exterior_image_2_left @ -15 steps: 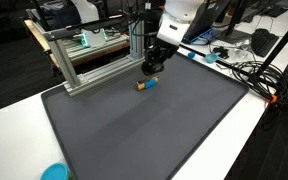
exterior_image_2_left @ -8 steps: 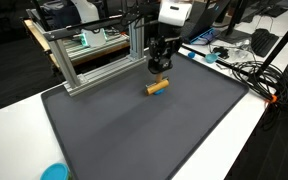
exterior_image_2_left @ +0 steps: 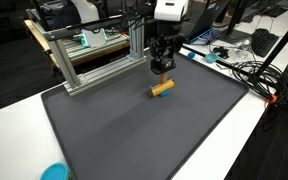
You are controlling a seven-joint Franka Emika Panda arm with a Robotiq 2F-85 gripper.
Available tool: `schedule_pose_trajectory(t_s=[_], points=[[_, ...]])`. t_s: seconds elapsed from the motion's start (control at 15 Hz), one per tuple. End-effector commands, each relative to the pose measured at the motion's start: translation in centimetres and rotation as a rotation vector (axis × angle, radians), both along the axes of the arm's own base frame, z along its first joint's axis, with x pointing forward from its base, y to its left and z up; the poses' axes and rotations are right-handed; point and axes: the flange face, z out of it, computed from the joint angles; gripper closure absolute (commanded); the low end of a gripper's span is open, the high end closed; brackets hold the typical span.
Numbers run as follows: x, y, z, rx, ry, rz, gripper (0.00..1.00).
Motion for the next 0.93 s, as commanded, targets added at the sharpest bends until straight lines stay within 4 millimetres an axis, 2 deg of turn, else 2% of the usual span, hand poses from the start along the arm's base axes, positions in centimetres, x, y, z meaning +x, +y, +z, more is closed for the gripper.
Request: schedule_pose_trajectory(t_s=[0.0, 0.33, 0.67, 0.87], points=[[0.0, -1.4, 0.7, -0.009, 0.007, -0.057, 0.77], [0.8, -2.7, -1.2, 0.021, 0.035, -0.090, 0.77], [1.4, -4.8, -1.3, -0.048, 0.066, -0.197, 0.77], [1.9, -5.6, -2.0, -0.098, 0.086, -0.293, 0.77]])
